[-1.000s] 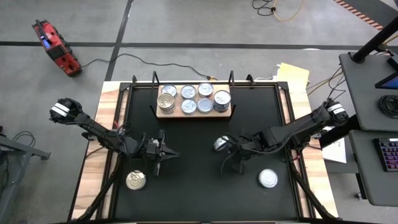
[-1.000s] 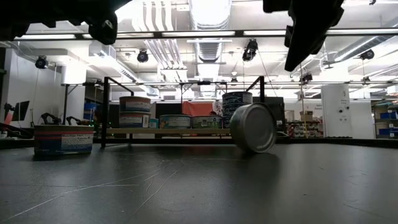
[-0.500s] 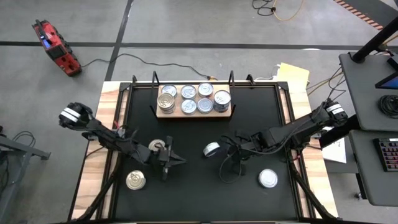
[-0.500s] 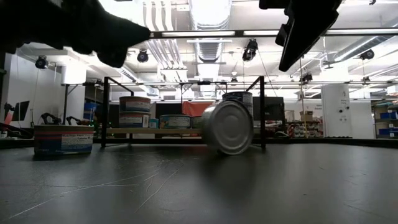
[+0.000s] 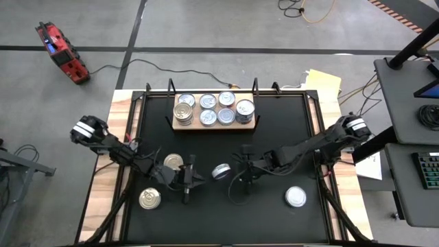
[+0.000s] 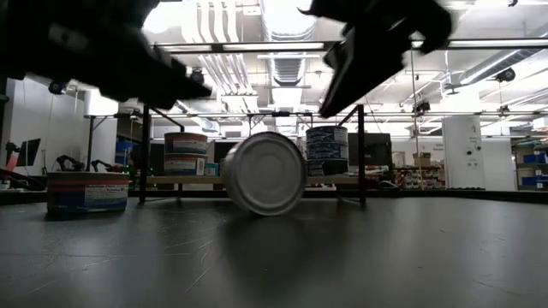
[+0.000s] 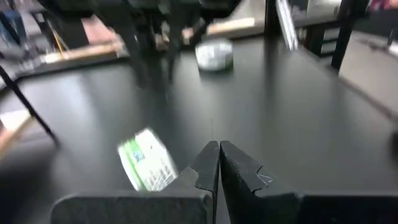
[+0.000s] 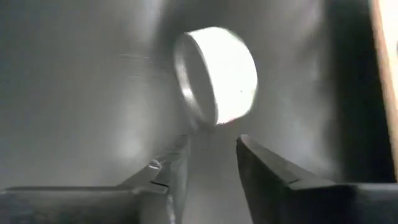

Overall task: Stack canned seafood by type on shelf
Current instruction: Stack the green tuna can on top of the other green tuna can on the shelf

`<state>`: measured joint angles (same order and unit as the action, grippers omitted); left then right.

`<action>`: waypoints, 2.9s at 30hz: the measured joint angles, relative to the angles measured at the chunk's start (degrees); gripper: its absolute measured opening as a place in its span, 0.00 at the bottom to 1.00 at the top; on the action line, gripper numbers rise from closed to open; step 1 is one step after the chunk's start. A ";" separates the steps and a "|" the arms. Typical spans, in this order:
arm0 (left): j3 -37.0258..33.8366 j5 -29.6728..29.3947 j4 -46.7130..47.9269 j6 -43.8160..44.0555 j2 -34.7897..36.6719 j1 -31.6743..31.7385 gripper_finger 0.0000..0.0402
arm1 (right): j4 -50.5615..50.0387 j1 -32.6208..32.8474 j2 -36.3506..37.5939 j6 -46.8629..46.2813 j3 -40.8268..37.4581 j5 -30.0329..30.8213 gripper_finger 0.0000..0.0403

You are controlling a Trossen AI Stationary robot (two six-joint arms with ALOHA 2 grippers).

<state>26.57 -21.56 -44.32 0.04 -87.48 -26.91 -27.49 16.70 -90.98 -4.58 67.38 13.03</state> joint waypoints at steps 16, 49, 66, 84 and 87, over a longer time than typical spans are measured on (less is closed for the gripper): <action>2.11 -3.33 6.62 2.08 -8.41 -0.03 0.00 | 2.37 -3.68 -10.62 7.31 10.11 1.90 0.54; 3.63 -5.05 6.84 0.48 -10.19 0.10 0.00 | 4.42 -7.75 -15.49 13.16 10.05 -10.50 0.54; 3.63 -5.07 8.16 0.22 -3.95 0.10 0.00 | 8.28 -4.21 -11.35 1.48 4.50 -5.05 0.32; 5.70 -12.14 9.65 -12.82 15.01 -5.41 0.00 | 73.14 -2.02 -2.93 -12.11 -22.86 0.73 0.32; 5.49 -12.51 9.71 -13.04 16.78 -5.32 0.00 | 76.59 -2.08 -2.90 -9.75 -22.78 0.73 0.32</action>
<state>32.06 -34.08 -34.61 -13.00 -70.70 -32.23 49.10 14.62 -93.89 -14.33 44.60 13.76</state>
